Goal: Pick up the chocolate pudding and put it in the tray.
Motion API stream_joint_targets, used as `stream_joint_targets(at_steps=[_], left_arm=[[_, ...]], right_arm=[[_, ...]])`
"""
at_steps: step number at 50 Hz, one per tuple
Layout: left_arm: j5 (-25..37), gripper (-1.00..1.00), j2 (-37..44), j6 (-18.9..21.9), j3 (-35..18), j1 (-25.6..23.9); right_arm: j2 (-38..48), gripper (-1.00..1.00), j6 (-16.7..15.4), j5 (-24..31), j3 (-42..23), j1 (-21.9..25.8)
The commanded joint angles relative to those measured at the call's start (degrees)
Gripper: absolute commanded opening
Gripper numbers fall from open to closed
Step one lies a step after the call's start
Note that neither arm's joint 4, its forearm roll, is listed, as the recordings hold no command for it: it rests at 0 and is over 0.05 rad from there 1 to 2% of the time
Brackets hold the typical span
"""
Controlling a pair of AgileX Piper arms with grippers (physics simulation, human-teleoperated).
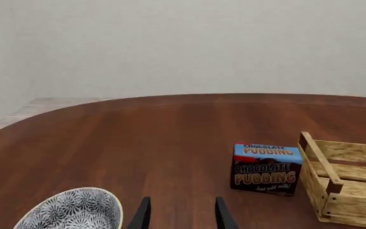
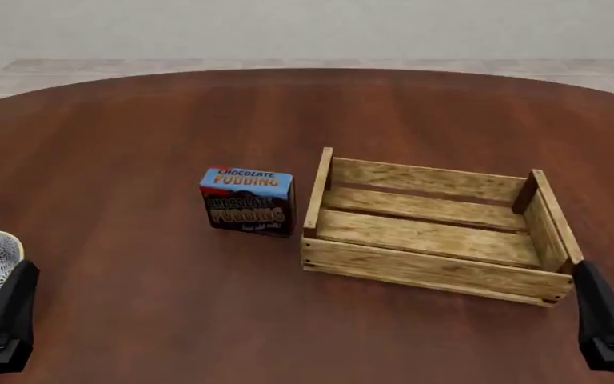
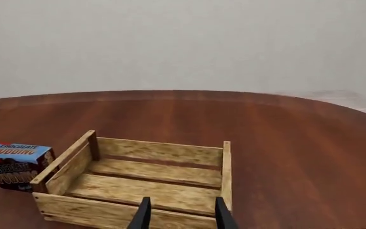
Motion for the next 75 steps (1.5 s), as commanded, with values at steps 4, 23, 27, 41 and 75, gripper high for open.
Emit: stream_joint_targets(at_steps=[4, 23, 27, 41, 75], left_arm=[[0.0, 1.0, 0.0, 0.0, 0.0, 0.0], [0.0, 1.0, 0.0, 0.0, 0.0, 0.0], [0.0, 1.0, 0.0, 0.0, 0.0, 0.0], [0.0, 1.0, 0.0, 0.0, 0.0, 0.0], [0.0, 1.0, 0.0, 0.0, 0.0, 0.0]], right_arm=[[6.9, 1.0, 3.3, -4.4, -2.1, -0.3], [25.9, 1.0, -3.6, -3.7, -18.1, 1.8], [29.0, 1.0, -5.2, -1.1, -23.4, 5.4], [37.0, 1.0, -10.3, 3.3, -38.8, 9.0], [69.7, 1.0, -28.1, 10.1, -73.4, 33.5]])
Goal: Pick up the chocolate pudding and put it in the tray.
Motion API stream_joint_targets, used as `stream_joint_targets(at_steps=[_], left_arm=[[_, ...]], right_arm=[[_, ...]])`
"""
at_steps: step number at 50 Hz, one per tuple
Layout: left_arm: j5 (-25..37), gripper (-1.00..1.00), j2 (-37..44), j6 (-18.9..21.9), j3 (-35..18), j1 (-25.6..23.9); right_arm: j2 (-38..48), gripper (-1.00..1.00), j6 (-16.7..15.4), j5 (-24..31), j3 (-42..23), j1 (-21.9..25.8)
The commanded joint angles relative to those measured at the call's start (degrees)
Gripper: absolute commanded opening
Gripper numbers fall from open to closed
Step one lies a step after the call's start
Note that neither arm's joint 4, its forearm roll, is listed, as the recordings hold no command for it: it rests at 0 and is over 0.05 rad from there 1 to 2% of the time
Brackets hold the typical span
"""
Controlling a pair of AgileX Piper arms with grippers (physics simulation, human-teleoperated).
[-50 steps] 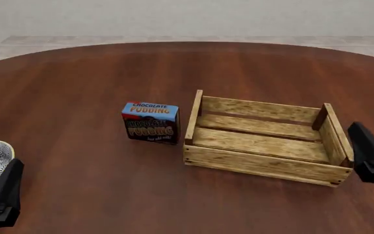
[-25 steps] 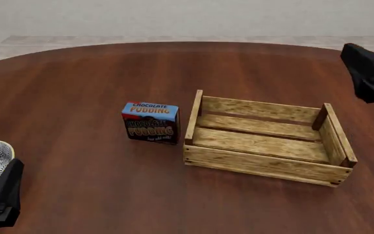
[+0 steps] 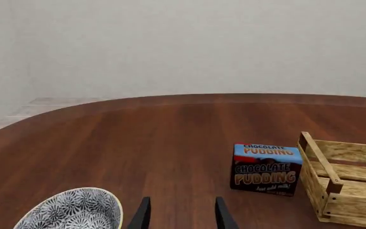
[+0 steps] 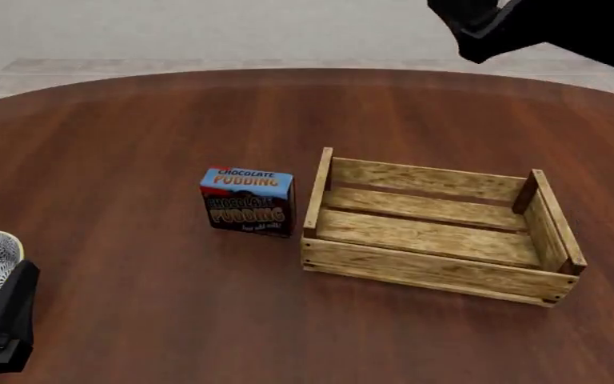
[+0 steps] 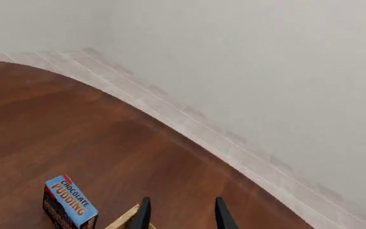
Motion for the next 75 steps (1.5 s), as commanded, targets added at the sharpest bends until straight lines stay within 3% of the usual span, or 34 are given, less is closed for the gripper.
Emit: stream_joint_targets(at_steps=[1, 19, 30, 31, 36, 56, 75], left_arm=[[0.0, 1.0, 0.0, 0.0, 0.0, 0.0], [0.0, 1.0, 0.0, 0.0, 0.0, 0.0], [0.0, 1.0, 0.0, 0.0, 0.0, 0.0], [0.0, 1.0, 0.0, 0.0, 0.0, 0.0], [0.0, 1.0, 0.0, 0.0, 0.0, 0.0], [0.0, 1.0, 0.0, 0.0, 0.0, 0.0], [0.0, 1.0, 0.0, 0.0, 0.0, 0.0]], right_arm=[[9.5, 1.0, -6.0, 3.8, -10.4, 9.0], [23.0, 1.0, -9.8, 13.6, -25.5, 15.2], [29.2, 1.0, -11.4, 18.1, -33.0, 15.7], [29.6, 1.0, -12.8, 18.2, -32.8, 16.1], [33.5, 1.0, -11.9, 22.3, -38.3, 16.3], [37.3, 1.0, -12.9, 27.2, -39.1, 20.5], [41.1, 1.0, -15.7, 27.7, -39.1, 17.7]])
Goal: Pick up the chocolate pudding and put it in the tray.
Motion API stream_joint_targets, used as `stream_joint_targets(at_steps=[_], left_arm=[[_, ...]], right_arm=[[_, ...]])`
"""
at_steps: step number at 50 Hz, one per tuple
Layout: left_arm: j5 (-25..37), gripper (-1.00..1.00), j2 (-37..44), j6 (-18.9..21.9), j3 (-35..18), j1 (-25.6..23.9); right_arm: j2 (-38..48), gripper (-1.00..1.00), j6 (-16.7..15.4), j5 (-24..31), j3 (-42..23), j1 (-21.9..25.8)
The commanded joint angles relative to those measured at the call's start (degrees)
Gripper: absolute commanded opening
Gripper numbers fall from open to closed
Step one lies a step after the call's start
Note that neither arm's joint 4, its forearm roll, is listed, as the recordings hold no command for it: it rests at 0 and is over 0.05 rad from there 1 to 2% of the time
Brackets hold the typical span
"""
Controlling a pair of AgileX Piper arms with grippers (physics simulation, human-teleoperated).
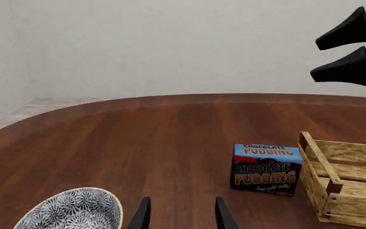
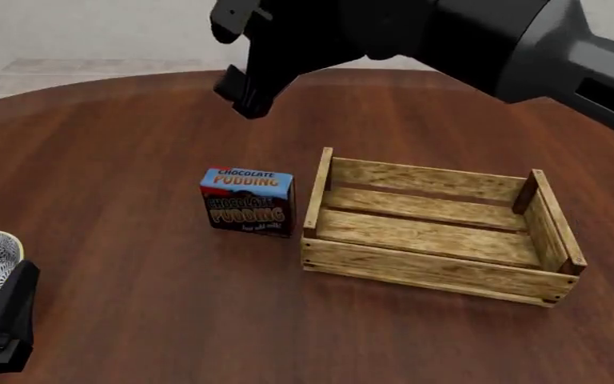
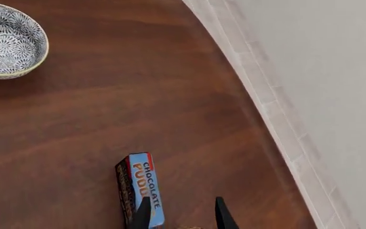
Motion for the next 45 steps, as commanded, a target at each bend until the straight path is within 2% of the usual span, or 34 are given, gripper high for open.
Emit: stream_joint_targets(at_steps=[1, 10, 16, 25, 45], left_arm=[[0.0, 1.0, 0.0, 0.0, 0.0, 0.0], [0.0, 1.0, 0.0, 0.0, 0.0, 0.0], [0.0, 1.0, 0.0, 0.0, 0.0, 0.0], [0.0, 1.0, 0.0, 0.0, 0.0, 0.0], [0.0, 1.0, 0.0, 0.0, 0.0, 0.0]], right_arm=[[2.2, 1.0, -1.5, 0.5, 0.0, -1.2], [3.0, 1.0, -1.9, -0.7, 1.9, -2.1], [4.3, 1.0, -0.9, 0.0, 0.4, -3.1], [5.0, 1.0, -1.1, -0.6, 1.6, -3.4], [4.3, 1.0, -1.3, -0.5, 4.2, -0.9]])
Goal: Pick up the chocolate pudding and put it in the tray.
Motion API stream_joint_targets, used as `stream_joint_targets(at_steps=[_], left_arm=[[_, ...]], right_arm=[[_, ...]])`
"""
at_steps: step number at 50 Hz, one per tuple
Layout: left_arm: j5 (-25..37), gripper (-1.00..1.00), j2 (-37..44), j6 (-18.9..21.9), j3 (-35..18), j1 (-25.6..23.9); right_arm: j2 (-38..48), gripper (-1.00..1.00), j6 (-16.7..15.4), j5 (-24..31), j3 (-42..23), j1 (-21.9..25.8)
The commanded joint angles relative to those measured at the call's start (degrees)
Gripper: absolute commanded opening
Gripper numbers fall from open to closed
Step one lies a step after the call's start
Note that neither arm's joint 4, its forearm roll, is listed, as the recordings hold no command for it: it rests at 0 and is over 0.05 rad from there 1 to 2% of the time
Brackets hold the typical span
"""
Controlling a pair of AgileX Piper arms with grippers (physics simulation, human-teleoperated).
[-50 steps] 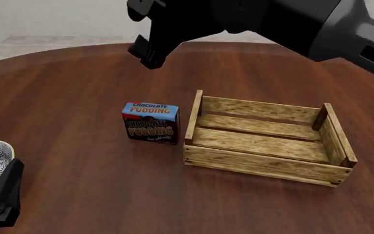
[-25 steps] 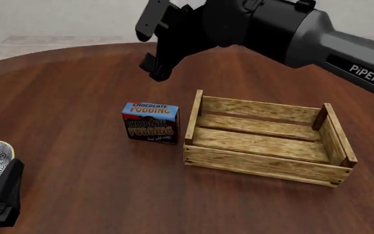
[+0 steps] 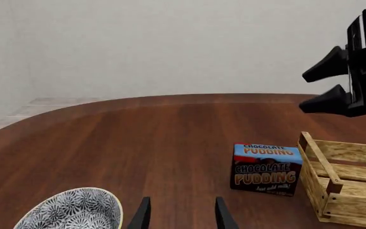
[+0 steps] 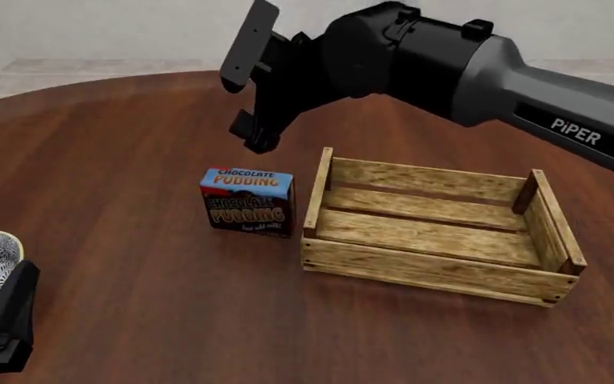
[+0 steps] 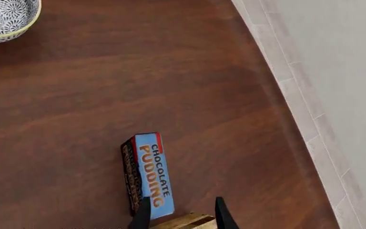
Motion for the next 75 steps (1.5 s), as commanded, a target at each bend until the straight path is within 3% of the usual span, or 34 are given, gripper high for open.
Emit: stream_joint_targets(at_steps=[1, 39, 75], left_arm=[[0.0, 1.0, 0.0, 0.0, 0.0, 0.0], [0.0, 1.0, 0.0, 0.0, 0.0, 0.0], [0.0, 1.0, 0.0, 0.0, 0.0, 0.0]], right_arm=[[-0.2, 1.0, -0.2, -0.1, 1.3, 1.0], [4.4, 1.0, 1.2, 0.1, -2.6, 0.2], [6.8, 1.0, 1.7, -1.8, -1.2, -0.6]])
